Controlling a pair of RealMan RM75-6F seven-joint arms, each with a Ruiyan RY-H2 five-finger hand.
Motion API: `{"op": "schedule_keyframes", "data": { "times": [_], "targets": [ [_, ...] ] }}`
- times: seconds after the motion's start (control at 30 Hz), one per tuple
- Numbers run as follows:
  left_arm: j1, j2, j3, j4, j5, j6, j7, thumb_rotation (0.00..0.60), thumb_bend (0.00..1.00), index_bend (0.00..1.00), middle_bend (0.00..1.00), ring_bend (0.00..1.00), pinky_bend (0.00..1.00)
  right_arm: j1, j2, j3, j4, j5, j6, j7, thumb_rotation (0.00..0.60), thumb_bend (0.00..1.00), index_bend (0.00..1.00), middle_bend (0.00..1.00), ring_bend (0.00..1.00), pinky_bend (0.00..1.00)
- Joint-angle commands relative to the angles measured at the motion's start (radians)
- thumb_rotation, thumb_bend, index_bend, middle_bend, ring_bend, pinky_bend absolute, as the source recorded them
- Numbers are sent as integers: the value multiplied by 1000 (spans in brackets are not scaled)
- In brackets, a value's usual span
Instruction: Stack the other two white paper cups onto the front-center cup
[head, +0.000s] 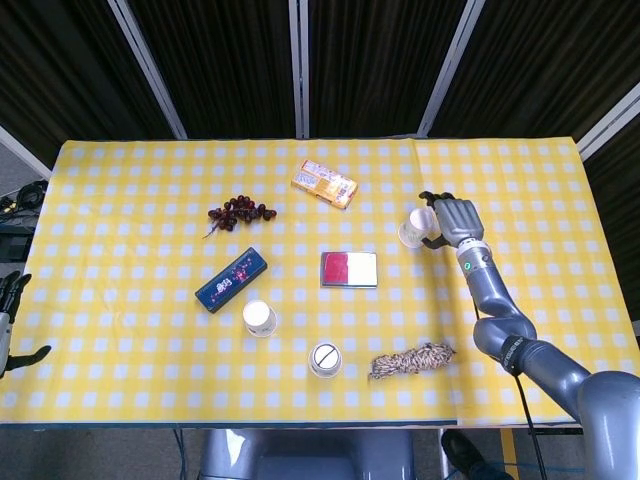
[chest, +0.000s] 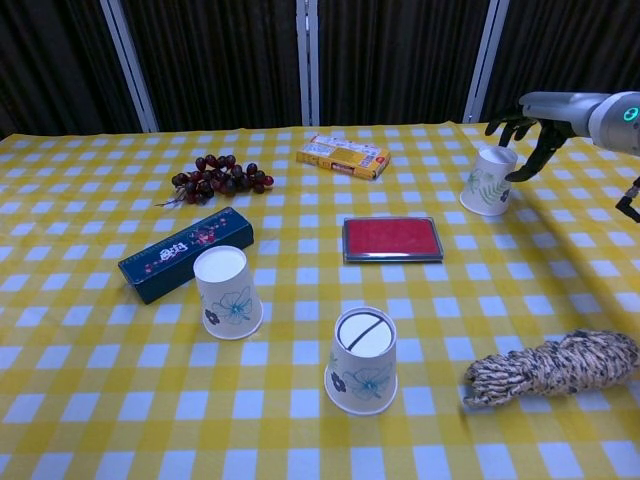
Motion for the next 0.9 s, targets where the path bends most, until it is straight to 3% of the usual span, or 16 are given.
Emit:
{"op": "schedule_keyframes", "data": {
  "times": [0.03,0.27,0.5,0.9],
  "targets": [
    [-3,-3,-3,6,-11,-6,2,600,0,0,0,0,0,10,-32,4,44,-10,-10,40,600,189,251,309,243,366],
    [-4,-6,-3,11,-15,-7,4,600,0,0,0,0,0,8,-48,6,62,-56,10,114,600,226,391,457,400,443],
    [-1,0,0,6,-7,0,-8,600,0,0,0,0,0,-8,-2,8,-16,-106,68,158,600,233,434,482,425,443],
    [3,17,7,-6,22,7,-47,600,0,0,0,0,0,-136,368,-26,-627,-285,221,228,600,233,434,481,425,443]
  ]
}}
